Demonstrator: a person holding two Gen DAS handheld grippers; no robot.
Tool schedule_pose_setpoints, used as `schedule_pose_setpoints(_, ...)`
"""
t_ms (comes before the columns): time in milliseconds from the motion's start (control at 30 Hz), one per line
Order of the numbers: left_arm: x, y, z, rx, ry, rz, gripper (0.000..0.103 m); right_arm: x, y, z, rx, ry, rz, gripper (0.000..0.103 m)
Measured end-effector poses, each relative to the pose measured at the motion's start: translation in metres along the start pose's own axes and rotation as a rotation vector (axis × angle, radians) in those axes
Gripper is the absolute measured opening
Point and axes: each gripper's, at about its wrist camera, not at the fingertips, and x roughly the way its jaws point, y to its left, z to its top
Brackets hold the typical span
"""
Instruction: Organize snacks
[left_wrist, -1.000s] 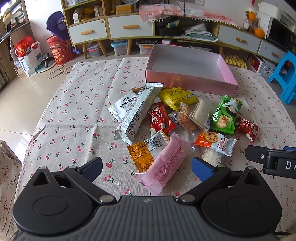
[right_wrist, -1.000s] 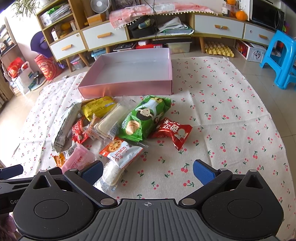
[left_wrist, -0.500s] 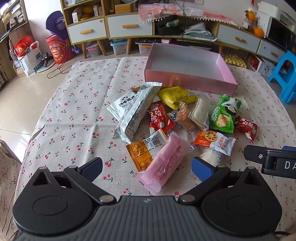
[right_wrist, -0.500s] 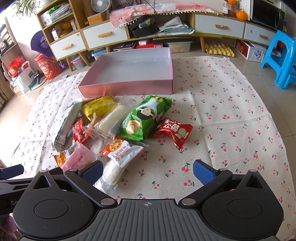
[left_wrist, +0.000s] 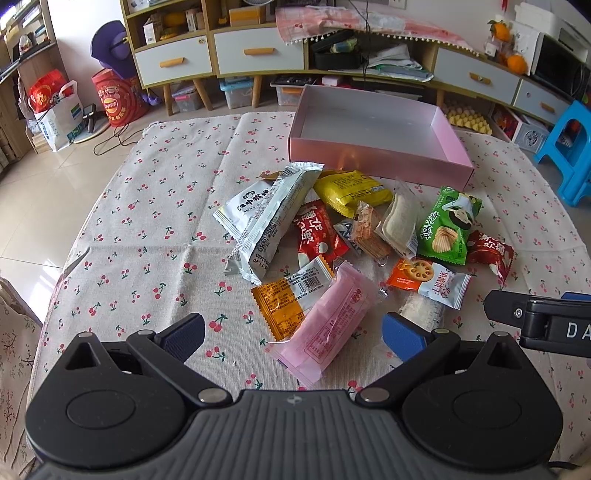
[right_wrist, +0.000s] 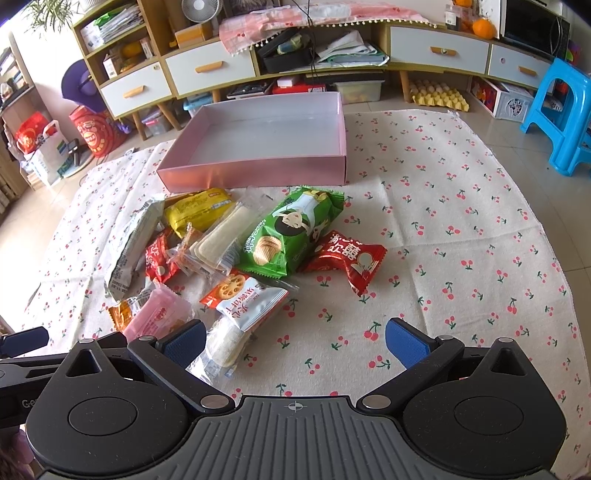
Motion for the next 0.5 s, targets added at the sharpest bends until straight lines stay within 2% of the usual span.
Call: schedule_pose_setpoints(500,0.0001,-0.0007,-0.0009,0.000,0.002,-0.001,0.102,0.0007,0.0008,-0.0006,0.000,0.004,0.001,0.103)
